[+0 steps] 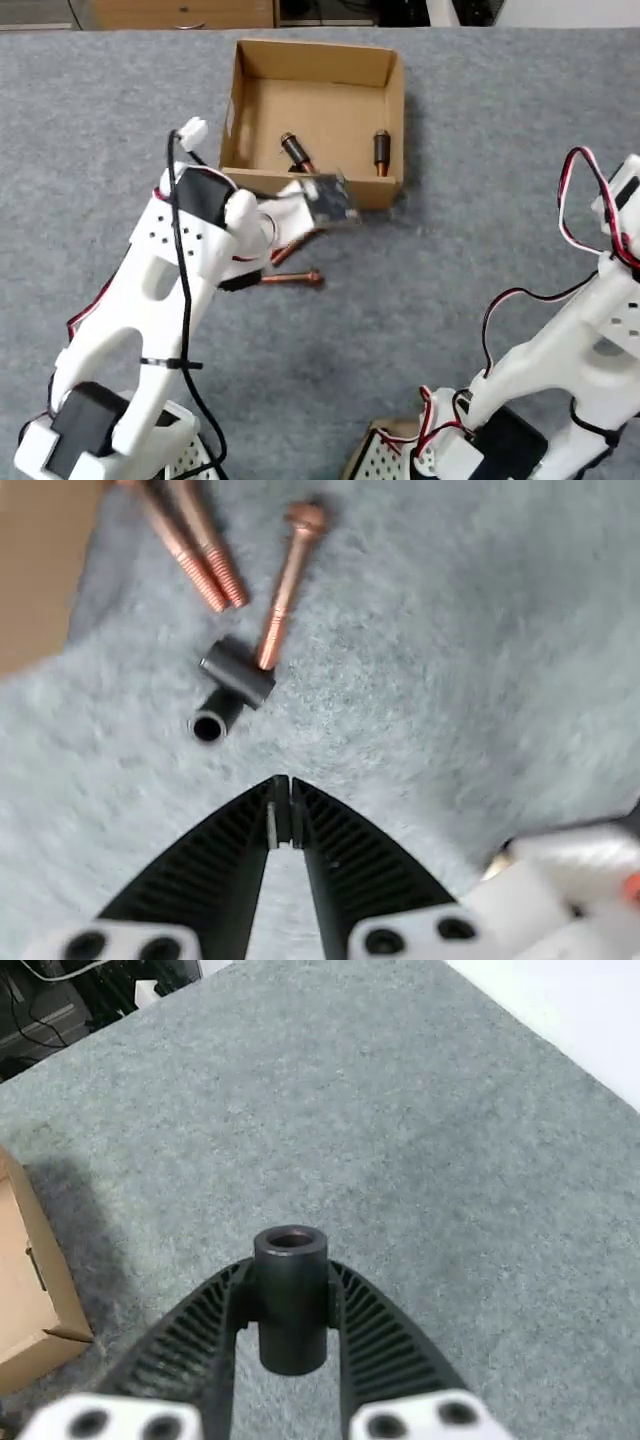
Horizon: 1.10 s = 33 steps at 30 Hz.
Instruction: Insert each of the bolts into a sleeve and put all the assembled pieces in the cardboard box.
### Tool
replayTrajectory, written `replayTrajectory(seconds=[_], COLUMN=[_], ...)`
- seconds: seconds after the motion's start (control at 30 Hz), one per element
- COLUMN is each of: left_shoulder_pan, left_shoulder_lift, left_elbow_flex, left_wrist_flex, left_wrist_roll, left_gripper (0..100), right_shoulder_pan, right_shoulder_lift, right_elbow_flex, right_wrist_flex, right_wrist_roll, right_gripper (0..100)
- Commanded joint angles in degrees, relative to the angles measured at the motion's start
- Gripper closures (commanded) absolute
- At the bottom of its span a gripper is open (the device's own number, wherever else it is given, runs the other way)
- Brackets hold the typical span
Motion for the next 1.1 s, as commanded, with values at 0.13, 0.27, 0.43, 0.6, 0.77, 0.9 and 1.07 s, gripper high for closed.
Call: replayTrajectory(seconds=[0.13, 0.27, 0.43, 0.6, 0.77, 0.9, 1.07], left_shoulder_pan=[5.0, 5.6, 5.7, 5.6, 5.5, 5.5, 5.7], left_shoulder_lift=[2.1, 3.4, 7.1, 12.3, 15.0, 16.8, 19.6], left_elbow_flex=[-2.5, -2.3, -2.3, -2.3, -2.4, -0.4, 3.0], left_wrist_flex=[-6.4, -13.5, -16.1, -15.9, -16.1, -21.4, -26.8], left_wrist_roll=[-16.8, -13.7, -13.2, -13.0, -12.8, -12.8, -13.1], left_gripper=[98, 98, 98, 95, 93, 94, 93], right_shoulder_pan=[0.7, 0.9, 0.5, 0.6, 0.5, 0.5, 0.5], right_shoulder_lift=[-1.9, -1.6, -2.0, -2.0, -1.9, -2.0, -2.0], right_elbow_flex=[0.1, 0.5, 5.8, 10.1, 11.1, 14.3, 17.0], right_wrist_flex=[-1.8, -1.6, -2.0, -5.8, -6.4, -8.0, -8.7], right_wrist_roll=[0.5, 0.5, 0.5, 0.5, 0.5, 0.5, 0.5], right_gripper=[99.7, 99.7, 99.7, 99.7, 99.7, 99.7, 99.7])
